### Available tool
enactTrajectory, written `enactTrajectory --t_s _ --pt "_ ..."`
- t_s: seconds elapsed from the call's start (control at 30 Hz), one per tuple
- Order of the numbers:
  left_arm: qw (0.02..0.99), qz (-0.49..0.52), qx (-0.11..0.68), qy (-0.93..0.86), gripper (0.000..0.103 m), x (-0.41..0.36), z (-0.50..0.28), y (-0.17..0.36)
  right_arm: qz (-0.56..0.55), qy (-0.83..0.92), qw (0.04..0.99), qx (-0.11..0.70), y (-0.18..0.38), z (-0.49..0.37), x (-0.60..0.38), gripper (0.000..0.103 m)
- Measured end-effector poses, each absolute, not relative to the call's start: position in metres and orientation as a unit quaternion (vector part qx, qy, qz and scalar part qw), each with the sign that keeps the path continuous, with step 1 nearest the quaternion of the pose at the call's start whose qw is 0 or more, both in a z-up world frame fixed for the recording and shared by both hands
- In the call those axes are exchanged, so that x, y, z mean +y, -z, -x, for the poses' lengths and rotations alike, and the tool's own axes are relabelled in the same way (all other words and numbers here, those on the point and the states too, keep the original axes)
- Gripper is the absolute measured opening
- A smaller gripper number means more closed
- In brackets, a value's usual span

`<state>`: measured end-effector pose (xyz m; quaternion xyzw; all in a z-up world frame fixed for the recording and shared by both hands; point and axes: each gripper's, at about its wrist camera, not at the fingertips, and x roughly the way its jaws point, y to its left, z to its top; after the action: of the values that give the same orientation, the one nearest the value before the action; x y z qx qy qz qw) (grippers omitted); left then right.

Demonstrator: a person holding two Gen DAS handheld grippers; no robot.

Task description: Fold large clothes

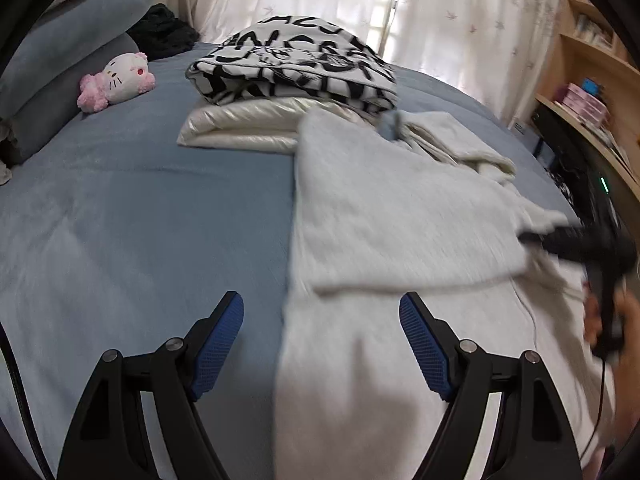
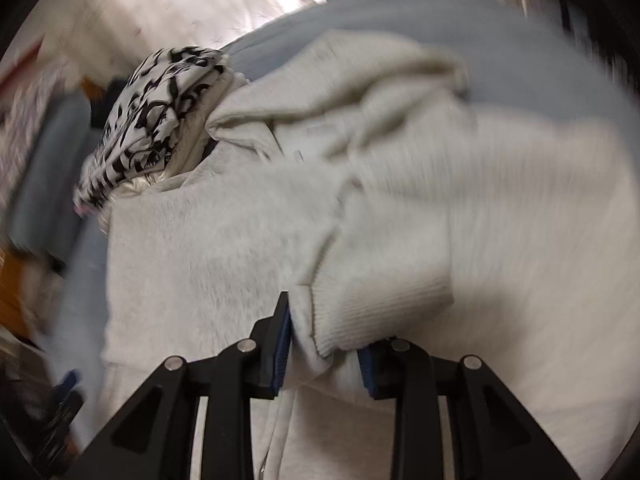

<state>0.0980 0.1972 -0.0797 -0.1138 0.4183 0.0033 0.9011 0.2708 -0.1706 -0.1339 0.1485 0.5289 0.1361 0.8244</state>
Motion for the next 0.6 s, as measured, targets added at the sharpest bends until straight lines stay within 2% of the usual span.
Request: enactTrajectory --t_s 0.07,0.1,0.27,0.6 --pt "0.894 0.128 0.429 -0.009 0.079 0.209 -0.119 0.083 -0.192 -0.154 0.818 0.519 0.137 -0.264 -0.181 0.042" --pt "0.888 0.142 0.436 -0.008 0.079 0.216 -0.132 0.085 -0.203 -0.159 0.818 0.514 0.136 -0.262 -0.184 0.044" --pt "0.872 0.177 0.455 -0.003 0.079 0.227 -0.174 0.094 -0.209 -0.163 0.826 0.497 0.133 -0.259 -0.182 0.044" --pt "0.846 0.148 0.511 -0.010 0.079 0.204 -0.255 0.138 -0.180 -0.183 0.839 0.480 0.135 -0.262 -0.154 0.044"
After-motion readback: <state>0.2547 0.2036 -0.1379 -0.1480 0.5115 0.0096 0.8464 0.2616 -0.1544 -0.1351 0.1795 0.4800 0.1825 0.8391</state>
